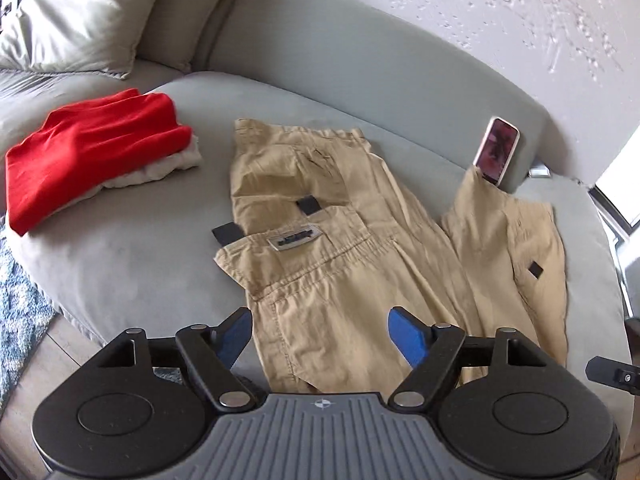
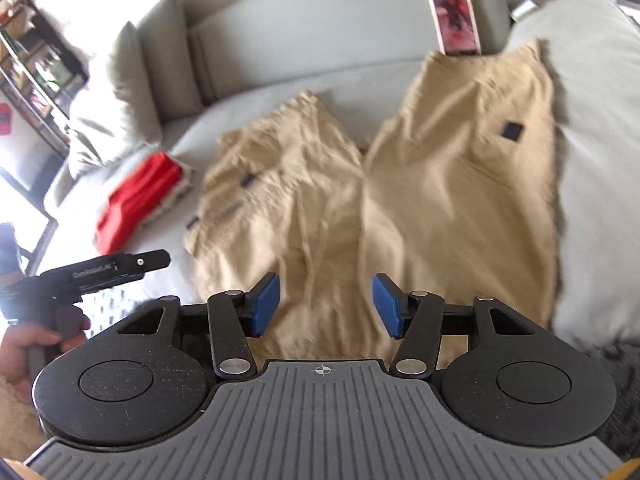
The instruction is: Fold clothes
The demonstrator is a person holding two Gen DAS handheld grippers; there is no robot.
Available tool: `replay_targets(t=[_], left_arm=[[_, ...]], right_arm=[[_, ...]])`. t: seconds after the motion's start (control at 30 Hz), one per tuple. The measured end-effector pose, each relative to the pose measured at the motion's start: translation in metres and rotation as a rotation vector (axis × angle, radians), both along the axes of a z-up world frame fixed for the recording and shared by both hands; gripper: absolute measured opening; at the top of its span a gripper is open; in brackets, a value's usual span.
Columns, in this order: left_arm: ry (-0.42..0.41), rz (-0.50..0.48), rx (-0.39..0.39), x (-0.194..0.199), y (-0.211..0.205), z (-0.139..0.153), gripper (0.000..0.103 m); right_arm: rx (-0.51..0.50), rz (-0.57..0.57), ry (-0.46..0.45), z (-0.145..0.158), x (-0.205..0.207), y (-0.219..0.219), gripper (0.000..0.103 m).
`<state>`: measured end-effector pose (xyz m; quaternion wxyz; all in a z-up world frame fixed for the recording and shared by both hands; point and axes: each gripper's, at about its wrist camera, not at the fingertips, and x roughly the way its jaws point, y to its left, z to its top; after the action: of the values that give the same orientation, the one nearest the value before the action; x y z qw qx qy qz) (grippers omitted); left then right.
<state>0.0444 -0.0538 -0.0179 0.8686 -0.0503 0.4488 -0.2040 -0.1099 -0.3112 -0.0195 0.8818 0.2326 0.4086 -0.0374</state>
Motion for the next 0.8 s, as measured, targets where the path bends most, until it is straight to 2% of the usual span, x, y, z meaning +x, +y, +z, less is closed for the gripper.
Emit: replay_targets(t=[0.13, 0.27, 0.37, 0.47, 0.57, 0.63, 0.7, 0.8], left_arm=[[0.059, -0.055, -0.012, -0.011, -0.010, -0.019, 0.074], [0.084, -0.181, -0.005, -0.036, -0.043, -0.028, 0.073], [0.053, -0.323, 0.008, -0.060, -0.082, -0.024, 0.073], [0.010, -0.461, 0.023, -0.087, -0.124, -0.017, 0.074], [-0.028, -0.550, 0.052, -0.108, -0.162, -0.020, 0.074], [-0.054, -0.608, 0.072, -0.122, -0.188, -0.022, 0.075], [-0.077, -0.656, 0.091, -0.134, -0.212, -0.026, 0.074], [-0.101, -0.677, 0.117, -0.142, -0.239, -0.037, 0.072]], right_arm=[[-0.041, -0.048, 0.051, -0.010, 0.007, -0.001, 0.059], [0.041, -0.179, 0.095, -0.027, -0.010, -0.032, 0.059], [0.112, -0.278, 0.084, -0.034, -0.030, -0.059, 0.059], [0.142, -0.359, 0.060, -0.034, -0.052, -0.083, 0.059], [0.167, -0.416, 0.006, -0.028, -0.079, -0.105, 0.060], [0.159, -0.443, -0.024, -0.026, -0.094, -0.119, 0.068], [0.141, -0.472, -0.023, -0.030, -0.107, -0.132, 0.074], [0.156, -0.505, 0.004, -0.049, -0.115, -0.155, 0.074]])
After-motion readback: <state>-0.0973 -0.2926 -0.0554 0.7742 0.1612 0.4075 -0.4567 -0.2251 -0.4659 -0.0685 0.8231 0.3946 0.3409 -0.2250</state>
